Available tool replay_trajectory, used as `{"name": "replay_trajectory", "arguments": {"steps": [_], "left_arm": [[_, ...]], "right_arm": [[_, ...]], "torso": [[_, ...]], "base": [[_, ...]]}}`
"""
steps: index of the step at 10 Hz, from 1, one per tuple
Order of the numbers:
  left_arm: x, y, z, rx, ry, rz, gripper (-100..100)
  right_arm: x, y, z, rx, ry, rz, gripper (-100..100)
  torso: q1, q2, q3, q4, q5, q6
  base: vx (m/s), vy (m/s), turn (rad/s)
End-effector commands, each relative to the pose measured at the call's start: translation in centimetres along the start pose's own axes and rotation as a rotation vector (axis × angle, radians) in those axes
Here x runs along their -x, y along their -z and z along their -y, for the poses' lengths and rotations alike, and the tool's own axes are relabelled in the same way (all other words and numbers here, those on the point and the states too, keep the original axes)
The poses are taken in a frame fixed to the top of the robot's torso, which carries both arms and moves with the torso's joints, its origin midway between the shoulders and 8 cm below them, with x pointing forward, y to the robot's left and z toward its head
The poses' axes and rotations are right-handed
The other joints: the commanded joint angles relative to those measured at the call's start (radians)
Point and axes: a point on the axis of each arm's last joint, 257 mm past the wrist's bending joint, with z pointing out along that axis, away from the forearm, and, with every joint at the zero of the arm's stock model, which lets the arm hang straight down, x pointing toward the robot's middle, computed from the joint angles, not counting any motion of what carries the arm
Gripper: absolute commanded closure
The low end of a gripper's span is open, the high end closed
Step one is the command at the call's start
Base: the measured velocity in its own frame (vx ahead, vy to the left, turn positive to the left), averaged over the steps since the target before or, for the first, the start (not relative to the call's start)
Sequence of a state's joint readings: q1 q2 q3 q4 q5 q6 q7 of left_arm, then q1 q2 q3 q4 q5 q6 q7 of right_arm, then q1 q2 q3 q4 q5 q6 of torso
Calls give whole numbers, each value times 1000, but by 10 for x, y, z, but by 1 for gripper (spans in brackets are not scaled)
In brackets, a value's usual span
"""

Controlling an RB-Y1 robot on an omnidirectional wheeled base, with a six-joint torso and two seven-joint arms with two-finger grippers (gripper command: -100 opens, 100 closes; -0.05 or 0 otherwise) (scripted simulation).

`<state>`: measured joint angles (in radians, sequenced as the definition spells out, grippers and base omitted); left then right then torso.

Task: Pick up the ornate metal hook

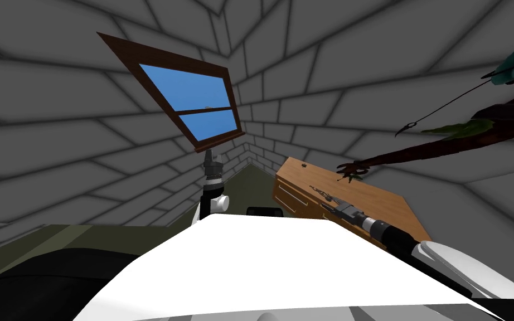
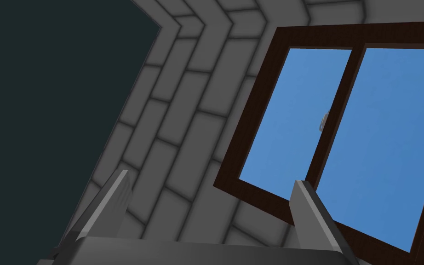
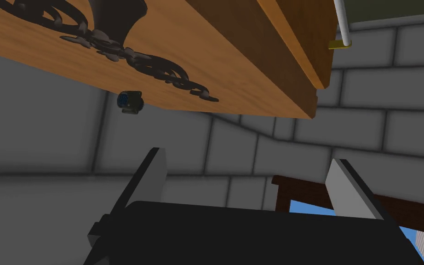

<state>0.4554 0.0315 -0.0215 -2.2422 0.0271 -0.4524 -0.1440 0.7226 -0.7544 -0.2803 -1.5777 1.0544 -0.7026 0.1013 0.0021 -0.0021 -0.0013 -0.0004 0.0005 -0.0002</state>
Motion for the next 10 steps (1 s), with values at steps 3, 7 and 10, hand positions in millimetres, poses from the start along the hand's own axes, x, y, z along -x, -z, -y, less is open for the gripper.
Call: {"name": "replay_trajectory", "arguments": {"steps": [3,7,10], "left_arm": [[0,0,0,0,0,0,0],[0,0,0,0,0,0,0],[0,0,0,0,0,0,0]], "right_arm": [[-28,8,18,-16,79,-103,-100],[-61,20,41,-38,161,-220,-100],[-87,34,62,-56,225,-318,-100]], "torso": [[0,0,0,0,0,0],[0,0,0,0,0,0],[0,0,0,0,0,0]], "base": [[32,31,66],[29,28,74],[33,35,72]]}}
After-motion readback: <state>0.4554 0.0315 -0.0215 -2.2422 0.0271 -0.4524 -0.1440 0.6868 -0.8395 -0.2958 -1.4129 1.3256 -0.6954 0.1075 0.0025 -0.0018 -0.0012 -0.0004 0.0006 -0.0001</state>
